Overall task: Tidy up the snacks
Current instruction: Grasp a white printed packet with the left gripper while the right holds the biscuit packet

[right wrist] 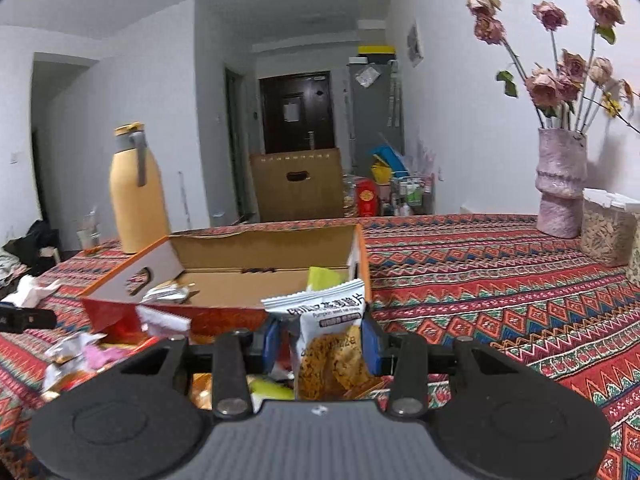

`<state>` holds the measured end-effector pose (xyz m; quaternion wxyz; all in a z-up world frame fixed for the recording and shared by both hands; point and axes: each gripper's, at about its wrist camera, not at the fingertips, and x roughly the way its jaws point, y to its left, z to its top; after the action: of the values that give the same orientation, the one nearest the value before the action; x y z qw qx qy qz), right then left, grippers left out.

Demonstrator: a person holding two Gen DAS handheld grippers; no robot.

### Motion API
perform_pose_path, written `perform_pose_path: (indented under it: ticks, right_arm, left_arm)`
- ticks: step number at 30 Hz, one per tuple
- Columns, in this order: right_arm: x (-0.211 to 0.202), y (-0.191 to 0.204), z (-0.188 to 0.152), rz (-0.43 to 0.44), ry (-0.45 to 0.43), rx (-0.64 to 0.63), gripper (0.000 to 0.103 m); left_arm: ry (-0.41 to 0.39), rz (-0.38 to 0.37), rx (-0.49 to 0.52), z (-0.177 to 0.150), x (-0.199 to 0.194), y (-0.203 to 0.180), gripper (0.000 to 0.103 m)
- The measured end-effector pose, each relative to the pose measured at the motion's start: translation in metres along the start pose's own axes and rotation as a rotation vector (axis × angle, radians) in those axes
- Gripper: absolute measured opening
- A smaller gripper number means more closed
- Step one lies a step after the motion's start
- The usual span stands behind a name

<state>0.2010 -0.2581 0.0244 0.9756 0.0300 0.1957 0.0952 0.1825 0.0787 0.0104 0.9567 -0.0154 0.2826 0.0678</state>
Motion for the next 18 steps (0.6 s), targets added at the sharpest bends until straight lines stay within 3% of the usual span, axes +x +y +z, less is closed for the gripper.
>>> perform_pose_path:
  ticks: [10, 15, 18]
  right_arm:
    - [0.029, -0.012, -0.017, -0.006, 0.046, 0.077, 0.04]
    - [0.031, -0.011, -0.02, 0.002, 0.05, 0.067, 0.04]
    - [0.031, -0.008, -0.02, 0.001, 0.049, 0.058, 0.04]
  left_arm:
    - [0.057, -0.001, -0.074, -0.007, 0.041, 0.01, 0.103]
    - [0.075, -0.025, -0.064, -0.011, 0.045, 0.008, 0.103]
    - [0.099, -0.033, -0.064, -0.013, 0.049, 0.008, 0.097]
